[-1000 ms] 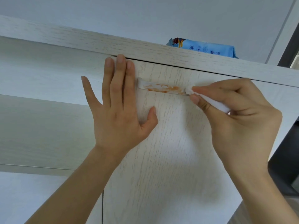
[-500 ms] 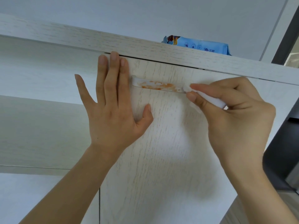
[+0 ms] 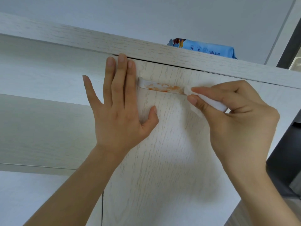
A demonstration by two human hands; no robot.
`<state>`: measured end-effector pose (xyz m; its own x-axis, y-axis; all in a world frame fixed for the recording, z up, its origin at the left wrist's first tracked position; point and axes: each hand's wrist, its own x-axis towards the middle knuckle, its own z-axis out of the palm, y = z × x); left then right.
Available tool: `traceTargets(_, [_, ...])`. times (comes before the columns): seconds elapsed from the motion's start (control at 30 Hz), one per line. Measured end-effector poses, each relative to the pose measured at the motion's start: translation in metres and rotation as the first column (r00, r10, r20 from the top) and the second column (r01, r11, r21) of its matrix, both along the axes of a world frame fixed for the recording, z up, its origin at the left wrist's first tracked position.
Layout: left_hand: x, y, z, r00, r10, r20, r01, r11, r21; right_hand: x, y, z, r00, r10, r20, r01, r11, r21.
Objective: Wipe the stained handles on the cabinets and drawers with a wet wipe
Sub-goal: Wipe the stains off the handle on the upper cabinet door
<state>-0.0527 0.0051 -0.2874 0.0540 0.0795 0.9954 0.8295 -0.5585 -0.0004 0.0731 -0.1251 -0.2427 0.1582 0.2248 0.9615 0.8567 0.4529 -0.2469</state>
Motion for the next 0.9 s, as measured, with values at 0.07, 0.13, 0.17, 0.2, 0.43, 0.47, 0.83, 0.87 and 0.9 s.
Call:
traceTargets(0.07, [0.0002,0.0004,0.0,1.0,0.007,0.001,-0.007,1.0,-0.001,-0.0023,0.0013,0.0004,1.0,0.011,-0.005,-0.011,1.0,0.005])
traceTargets(0.13, [0.0003,0.0003,-0.0001,1.0,0.007,0.005,-0.007,1.0,0.007,-0.0059,0.0033,0.0004,1.0,0.003,0.019,-0.003,1.0,-0.002])
traceTargets(0.17, [0.0,0.0004,-0.0003,1.0,0.002,0.005,-0.002,1.0,0.01,-0.0072,0.0041,-0.0002,1.0,-0.003,0.028,0.003,1.0,0.001])
traceTargets(0.2, [-0.0005,0.0007,-0.0004,1.0,-0.002,0.005,0.002,1.0,0.013,-0.0078,0.0048,-0.0009,1.0,-0.007,0.028,0.006,1.0,0.012])
traceTargets(0.43, [-0.0008,0.001,0.0003,1.0,-0.008,0.008,0.007,1.0,0.021,-0.0027,0.002,-0.0016,0.997,-0.068,0.033,0.066,0.997,0.042])
traceTargets(0.47, [-0.001,0.0011,0.0001,1.0,-0.004,0.009,0.004,1.0,0.021,-0.0025,0.0016,-0.002,0.997,-0.071,0.037,0.069,0.996,0.047])
traceTargets(0.83, [-0.0013,0.0014,-0.0005,1.0,-0.01,0.007,0.009,1.0,0.029,-0.0034,0.006,0.0023,0.989,-0.072,0.126,0.067,0.997,0.043])
traceTargets(0.87, [-0.0014,0.0012,-0.0004,1.0,-0.01,0.006,0.01,1.0,0.026,-0.0031,0.006,0.0025,0.989,-0.073,0.132,0.067,0.996,0.052])
traceTargets(0.9, [-0.0012,0.0011,-0.0004,1.0,-0.006,0.005,0.006,1.0,0.025,-0.0024,0.006,0.0028,0.988,-0.071,0.134,0.063,0.996,0.063])
